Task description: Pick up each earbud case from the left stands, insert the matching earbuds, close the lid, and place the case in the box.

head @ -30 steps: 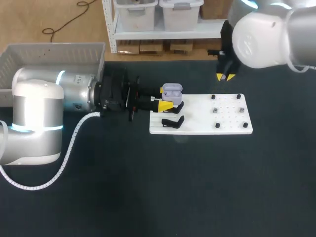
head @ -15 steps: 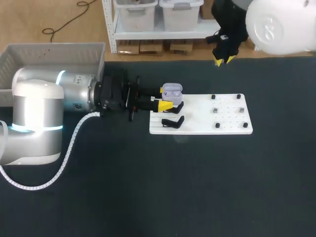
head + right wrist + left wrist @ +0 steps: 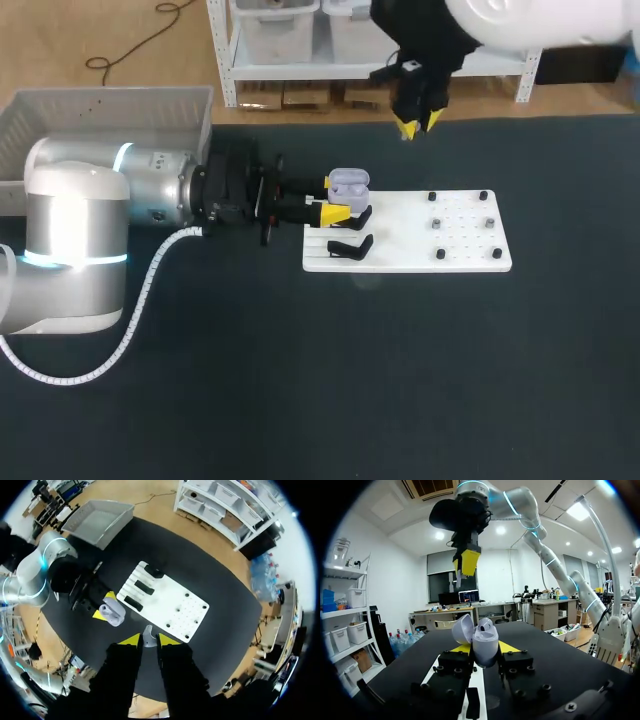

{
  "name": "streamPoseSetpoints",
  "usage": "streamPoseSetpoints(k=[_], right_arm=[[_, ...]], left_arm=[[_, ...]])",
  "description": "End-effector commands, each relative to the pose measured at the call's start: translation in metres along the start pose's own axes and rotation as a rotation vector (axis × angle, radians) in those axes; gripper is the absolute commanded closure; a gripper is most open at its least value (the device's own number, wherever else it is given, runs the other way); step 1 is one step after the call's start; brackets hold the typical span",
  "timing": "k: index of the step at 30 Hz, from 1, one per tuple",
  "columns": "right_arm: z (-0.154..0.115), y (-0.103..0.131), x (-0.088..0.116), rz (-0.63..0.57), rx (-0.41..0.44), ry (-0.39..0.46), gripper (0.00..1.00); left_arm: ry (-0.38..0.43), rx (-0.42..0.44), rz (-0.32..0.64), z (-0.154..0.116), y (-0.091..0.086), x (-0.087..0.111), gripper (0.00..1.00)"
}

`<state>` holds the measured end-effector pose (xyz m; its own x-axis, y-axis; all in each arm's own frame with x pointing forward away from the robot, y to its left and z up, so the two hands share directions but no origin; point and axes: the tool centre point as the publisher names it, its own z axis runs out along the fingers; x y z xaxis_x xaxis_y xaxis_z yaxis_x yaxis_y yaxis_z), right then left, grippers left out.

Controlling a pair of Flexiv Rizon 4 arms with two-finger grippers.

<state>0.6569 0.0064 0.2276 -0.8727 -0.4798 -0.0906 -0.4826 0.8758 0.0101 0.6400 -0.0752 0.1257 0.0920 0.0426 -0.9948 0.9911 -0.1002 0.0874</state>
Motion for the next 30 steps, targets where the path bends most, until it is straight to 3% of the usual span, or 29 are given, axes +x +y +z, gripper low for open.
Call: streamPoseSetpoints(k=[1, 22, 30], right_arm=[[0.001, 0.005, 0.000, 0.003, 0.015, -0.003, 1.00], [0.001, 0.005, 0.000, 0.003, 0.015, -0.003, 1.00], [-0.012, 0.018, 0.012, 0.000, -0.019, -0.038, 1.00]], left_arm=[[0.000, -0.005, 0.002, 0.000, -0.001, 0.000, 1.00], [0.000, -0.005, 0.002, 0.000, -0.001, 0.000, 1.00], [0.000, -0.005, 0.002, 0.000, -0.001, 0.000, 1.00]])
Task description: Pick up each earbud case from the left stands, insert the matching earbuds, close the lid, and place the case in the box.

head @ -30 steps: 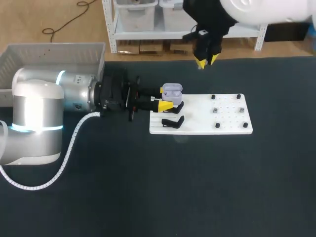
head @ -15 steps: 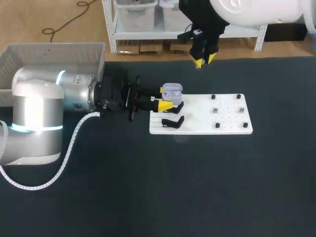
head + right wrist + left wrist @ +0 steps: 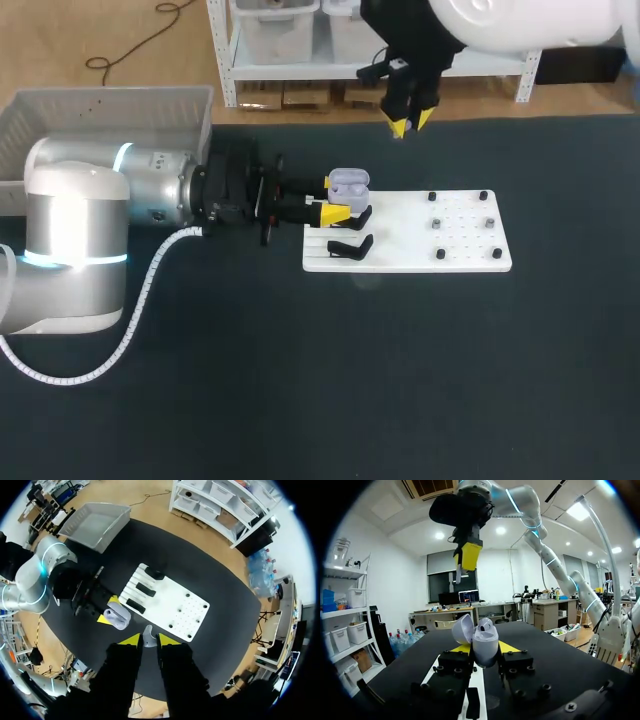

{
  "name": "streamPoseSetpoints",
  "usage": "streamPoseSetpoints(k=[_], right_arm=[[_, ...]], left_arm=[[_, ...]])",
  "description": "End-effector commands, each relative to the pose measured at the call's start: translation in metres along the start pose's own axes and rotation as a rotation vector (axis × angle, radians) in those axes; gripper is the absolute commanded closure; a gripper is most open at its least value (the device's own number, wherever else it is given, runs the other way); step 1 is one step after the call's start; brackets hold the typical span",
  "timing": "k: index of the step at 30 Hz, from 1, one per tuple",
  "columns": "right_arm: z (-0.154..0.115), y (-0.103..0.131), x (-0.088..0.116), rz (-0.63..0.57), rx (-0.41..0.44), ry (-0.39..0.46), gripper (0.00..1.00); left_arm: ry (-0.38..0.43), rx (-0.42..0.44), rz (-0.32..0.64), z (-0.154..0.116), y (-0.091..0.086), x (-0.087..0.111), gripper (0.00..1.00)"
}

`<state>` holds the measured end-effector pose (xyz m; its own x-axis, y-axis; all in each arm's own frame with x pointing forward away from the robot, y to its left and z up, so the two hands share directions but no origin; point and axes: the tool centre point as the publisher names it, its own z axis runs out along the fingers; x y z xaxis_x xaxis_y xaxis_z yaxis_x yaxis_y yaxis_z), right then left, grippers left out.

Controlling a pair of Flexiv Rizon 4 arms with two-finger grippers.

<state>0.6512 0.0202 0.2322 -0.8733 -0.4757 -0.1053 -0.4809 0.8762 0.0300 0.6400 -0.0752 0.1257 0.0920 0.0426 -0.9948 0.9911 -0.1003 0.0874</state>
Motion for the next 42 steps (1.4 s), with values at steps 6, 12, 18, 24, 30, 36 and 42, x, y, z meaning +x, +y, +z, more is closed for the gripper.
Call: streamPoseSetpoints(k=[6, 12, 18, 24, 30, 36, 42], right_arm=[[-0.017, 0.021, 0.026, -0.015, -0.015, 0.022, 1.00], [-0.017, 0.041, 0.036, -0.009, 0.008, 0.036, 1.00], [-0.012, 0.066, 0.042, -0.019, -0.007, 0.042, 1.00], [-0.001, 0.076, 0.037, 0.030, 0.010, 0.074, 1.00], [0.013, 0.076, 0.032, 0.107, -0.016, 0.027, 1.00], [0.018, 0.078, 0.024, 0.140, -0.030, -0.013, 1.00], [0.029, 0.081, 0.020, 0.132, -0.051, -0.006, 1.00]], left_arm=[[0.000, -0.005, 0.002, 0.000, -0.001, 0.000, 1.00], [0.000, -0.005, 0.002, 0.000, -0.001, 0.000, 1.00], [0.000, -0.005, 0.002, 0.000, -0.001, 0.000, 1.00], [0.000, -0.005, 0.002, 0.000, -0.001, 0.000, 1.00], [0.000, -0.005, 0.002, 0.000, -0.001, 0.000, 1.00], [0.000, -0.005, 0.002, 0.000, -0.001, 0.000, 1.00], [0.000, -0.005, 0.002, 0.000, -0.001, 0.000, 1.00]])
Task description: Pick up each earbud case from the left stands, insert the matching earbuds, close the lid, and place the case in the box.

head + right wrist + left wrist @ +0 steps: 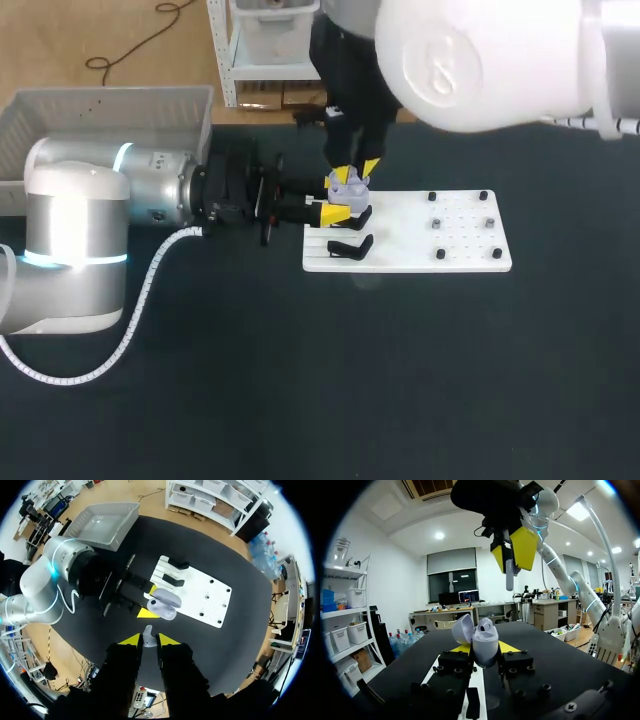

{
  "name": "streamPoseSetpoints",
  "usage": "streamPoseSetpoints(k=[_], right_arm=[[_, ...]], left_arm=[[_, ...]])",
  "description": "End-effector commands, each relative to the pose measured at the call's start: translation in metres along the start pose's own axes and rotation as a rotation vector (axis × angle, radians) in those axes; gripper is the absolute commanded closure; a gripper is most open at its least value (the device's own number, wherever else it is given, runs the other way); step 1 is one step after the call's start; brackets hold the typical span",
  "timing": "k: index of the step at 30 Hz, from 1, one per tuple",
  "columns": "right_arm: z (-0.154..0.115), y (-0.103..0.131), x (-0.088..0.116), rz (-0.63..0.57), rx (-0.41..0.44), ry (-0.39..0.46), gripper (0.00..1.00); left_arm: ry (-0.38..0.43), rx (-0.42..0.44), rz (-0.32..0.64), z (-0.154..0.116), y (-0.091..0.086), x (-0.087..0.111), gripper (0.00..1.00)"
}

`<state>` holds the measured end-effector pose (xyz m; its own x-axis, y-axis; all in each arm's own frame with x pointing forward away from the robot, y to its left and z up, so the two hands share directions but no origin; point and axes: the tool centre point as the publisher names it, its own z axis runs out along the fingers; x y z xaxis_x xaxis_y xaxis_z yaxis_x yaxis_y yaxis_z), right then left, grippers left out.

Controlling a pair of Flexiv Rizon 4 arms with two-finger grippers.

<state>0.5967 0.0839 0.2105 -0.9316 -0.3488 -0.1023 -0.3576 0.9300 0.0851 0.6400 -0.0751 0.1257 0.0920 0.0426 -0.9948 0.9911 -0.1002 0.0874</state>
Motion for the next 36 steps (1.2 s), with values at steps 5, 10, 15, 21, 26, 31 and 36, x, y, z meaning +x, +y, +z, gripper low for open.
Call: streamPoseSetpoints(k=[5, 10, 15, 21, 26, 31, 36], right_arm=[[0.013, 0.001, -0.004, -0.038, -0.022, 0.011, 1.00], [0.017, 0.002, -0.010, -0.053, -0.024, 0.014, 1.00], [0.021, 0.002, -0.014, -0.069, -0.028, 0.026, 1.00], [0.024, -0.002, -0.016, -0.068, -0.033, 0.032, 1.00], [0.027, -0.005, -0.016, -0.064, -0.029, 0.037, 1.00], [0.029, -0.007, -0.017, -0.066, -0.026, 0.041, 1.00], [0.030, -0.004, -0.018, -0.074, -0.028, 0.041, 1.00]], left_arm=[[0.000, -0.005, 0.002, 0.000, -0.001, 0.000, 1.00], [0.000, -0.005, 0.002, 0.000, -0.001, 0.000, 1.00], [0.000, -0.005, 0.002, 0.000, -0.001, 0.000, 1.00], [0.000, -0.005, 0.002, 0.000, -0.001, 0.000, 1.00], [0.000, -0.005, 0.002, 0.000, -0.001, 0.000, 1.00], [0.000, -0.005, 0.002, 0.000, -0.001, 0.000, 1.00], [0.000, -0.005, 0.002, 0.000, -0.001, 0.000, 1.00]])
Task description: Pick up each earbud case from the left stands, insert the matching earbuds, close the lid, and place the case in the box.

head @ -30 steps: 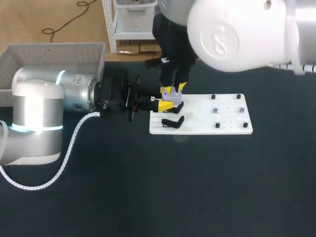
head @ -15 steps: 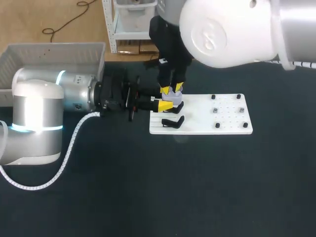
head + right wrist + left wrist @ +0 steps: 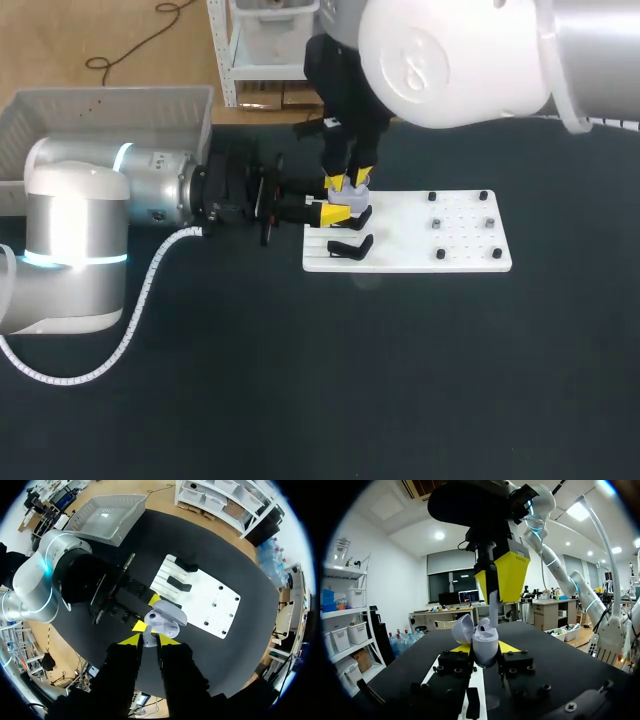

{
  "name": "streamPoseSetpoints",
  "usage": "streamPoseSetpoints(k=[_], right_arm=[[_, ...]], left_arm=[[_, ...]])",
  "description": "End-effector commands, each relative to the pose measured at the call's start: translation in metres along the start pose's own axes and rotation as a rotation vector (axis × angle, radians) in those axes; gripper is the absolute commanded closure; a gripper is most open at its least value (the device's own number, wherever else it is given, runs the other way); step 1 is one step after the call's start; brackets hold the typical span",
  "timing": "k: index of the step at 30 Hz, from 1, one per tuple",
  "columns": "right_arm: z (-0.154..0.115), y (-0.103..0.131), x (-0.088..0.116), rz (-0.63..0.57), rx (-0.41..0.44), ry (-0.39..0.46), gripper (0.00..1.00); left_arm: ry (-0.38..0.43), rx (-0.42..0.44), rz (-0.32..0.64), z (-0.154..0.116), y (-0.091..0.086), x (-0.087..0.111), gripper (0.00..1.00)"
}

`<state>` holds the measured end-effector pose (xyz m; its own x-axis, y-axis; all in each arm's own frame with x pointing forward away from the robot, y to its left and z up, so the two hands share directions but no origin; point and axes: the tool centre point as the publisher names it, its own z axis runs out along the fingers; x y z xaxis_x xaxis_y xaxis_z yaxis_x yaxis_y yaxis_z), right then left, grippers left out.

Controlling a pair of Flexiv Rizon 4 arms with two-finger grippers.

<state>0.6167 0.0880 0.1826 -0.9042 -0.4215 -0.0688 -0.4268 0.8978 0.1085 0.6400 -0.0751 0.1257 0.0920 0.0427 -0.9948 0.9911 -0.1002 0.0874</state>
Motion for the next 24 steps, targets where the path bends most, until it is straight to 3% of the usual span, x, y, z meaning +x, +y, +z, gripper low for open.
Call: streamPoseSetpoints(k=[1, 24], right_arm=[[0.0016, 0.0013, -0.0015, 0.000, 0.003, 0.001, 1.00], [0.0080, 0.0018, -0.0045, -0.003, 0.018, 0.016, 1.00]], left_arm=[[0.000, -0.005, 0.002, 0.0003, -0.0014, 0.0002, 1.00], [0.000, -0.005, 0.002, 0.0003, -0.0014, 0.0002, 1.00]])
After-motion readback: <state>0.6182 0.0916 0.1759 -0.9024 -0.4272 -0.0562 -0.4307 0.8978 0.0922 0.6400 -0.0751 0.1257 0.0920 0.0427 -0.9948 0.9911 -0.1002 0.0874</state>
